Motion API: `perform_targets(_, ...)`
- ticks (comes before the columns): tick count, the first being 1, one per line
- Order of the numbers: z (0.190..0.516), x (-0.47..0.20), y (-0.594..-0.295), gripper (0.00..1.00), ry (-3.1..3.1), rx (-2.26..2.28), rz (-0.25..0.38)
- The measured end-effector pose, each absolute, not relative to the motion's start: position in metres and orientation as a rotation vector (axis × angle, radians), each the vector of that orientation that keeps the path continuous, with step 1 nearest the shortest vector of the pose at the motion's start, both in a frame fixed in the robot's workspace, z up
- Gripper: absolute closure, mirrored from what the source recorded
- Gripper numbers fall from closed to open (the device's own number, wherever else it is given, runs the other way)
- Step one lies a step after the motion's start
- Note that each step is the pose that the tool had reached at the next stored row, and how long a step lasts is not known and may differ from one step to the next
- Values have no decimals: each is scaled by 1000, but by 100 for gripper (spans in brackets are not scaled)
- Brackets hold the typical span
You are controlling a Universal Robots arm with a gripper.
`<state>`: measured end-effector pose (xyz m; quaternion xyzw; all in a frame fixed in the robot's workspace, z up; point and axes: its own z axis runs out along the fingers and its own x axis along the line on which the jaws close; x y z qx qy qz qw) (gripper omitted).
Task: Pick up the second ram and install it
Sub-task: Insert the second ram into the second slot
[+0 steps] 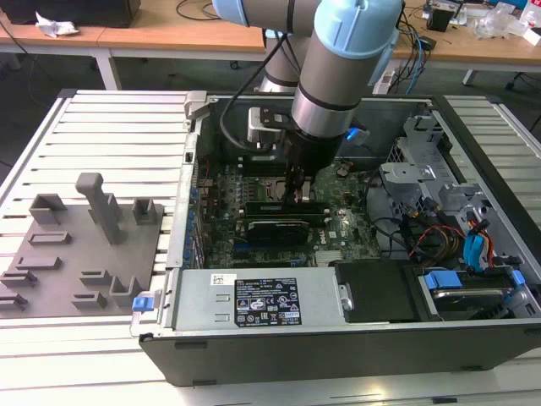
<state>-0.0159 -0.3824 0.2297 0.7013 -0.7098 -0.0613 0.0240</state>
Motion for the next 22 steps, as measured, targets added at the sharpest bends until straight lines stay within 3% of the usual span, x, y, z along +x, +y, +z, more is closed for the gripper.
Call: perform_targets(22,225,-12,-382,87,-2195,2171,-190)
